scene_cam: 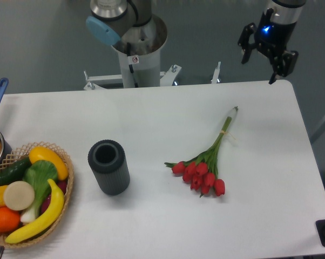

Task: Pick up the flowers from the table
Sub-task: 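Move the open gripper down over the tulip stems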

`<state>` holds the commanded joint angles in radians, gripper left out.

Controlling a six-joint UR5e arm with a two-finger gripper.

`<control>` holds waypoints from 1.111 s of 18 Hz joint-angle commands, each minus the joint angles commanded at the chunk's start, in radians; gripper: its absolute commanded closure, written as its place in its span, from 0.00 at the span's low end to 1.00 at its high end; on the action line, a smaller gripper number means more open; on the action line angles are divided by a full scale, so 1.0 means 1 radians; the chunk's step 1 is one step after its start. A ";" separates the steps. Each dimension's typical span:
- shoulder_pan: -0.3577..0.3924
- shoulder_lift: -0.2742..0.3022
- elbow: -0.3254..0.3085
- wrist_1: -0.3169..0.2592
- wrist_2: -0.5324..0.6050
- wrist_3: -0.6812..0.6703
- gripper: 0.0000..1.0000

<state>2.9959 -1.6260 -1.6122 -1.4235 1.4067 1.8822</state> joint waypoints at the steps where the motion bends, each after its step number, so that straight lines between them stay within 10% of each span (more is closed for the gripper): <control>1: 0.000 0.000 -0.003 0.008 0.000 0.009 0.00; 20: -0.089 -0.073 -0.186 0.221 -0.067 -0.277 0.00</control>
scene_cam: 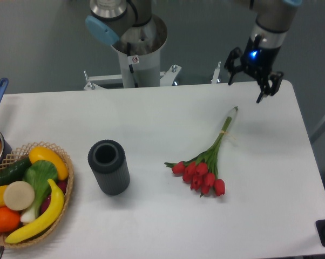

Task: Pick up the flowers from the table
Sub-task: 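Move the open gripper down over the tulip stems, then lower the gripper around the stems and close it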

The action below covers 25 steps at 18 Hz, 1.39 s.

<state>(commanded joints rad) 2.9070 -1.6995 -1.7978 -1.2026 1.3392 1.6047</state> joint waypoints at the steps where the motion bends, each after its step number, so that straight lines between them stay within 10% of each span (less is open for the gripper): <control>1: -0.008 -0.014 -0.003 0.000 0.000 -0.018 0.00; 11: -0.078 -0.134 -0.089 0.176 0.002 -0.150 0.00; 25: -0.095 -0.236 -0.069 0.187 0.008 -0.186 0.00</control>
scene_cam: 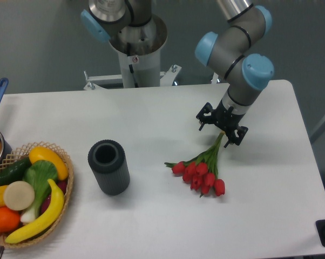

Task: Pick up the flowers from the table
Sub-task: 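Lower the gripper around the stems and close it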

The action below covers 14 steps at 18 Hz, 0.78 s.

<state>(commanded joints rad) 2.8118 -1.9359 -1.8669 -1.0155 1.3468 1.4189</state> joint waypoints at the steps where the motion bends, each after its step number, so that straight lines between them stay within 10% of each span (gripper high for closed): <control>1: 0.000 -0.002 0.002 0.000 0.000 0.002 0.00; 14: -0.002 -0.046 -0.006 0.034 0.002 -0.002 0.02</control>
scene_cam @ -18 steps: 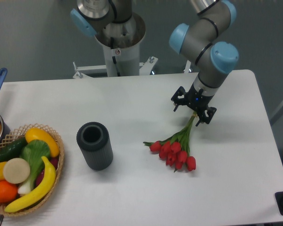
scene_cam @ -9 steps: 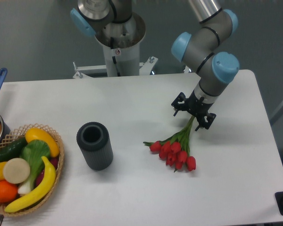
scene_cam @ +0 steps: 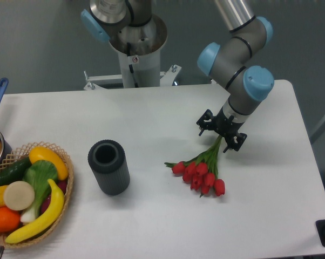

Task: Pick up the flowers from the table
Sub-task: 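Lower the gripper around the stems and close it, then lift the red tulip bouquet up off the table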

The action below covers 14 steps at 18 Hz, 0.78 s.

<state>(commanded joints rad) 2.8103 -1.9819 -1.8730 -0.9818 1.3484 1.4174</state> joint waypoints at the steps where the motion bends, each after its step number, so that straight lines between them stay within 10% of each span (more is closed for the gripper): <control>1: 0.000 0.000 0.000 0.002 0.000 0.000 0.09; 14: -0.002 0.009 -0.003 -0.002 -0.002 -0.052 0.65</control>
<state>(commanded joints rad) 2.8087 -1.9727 -1.8761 -0.9833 1.3468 1.3652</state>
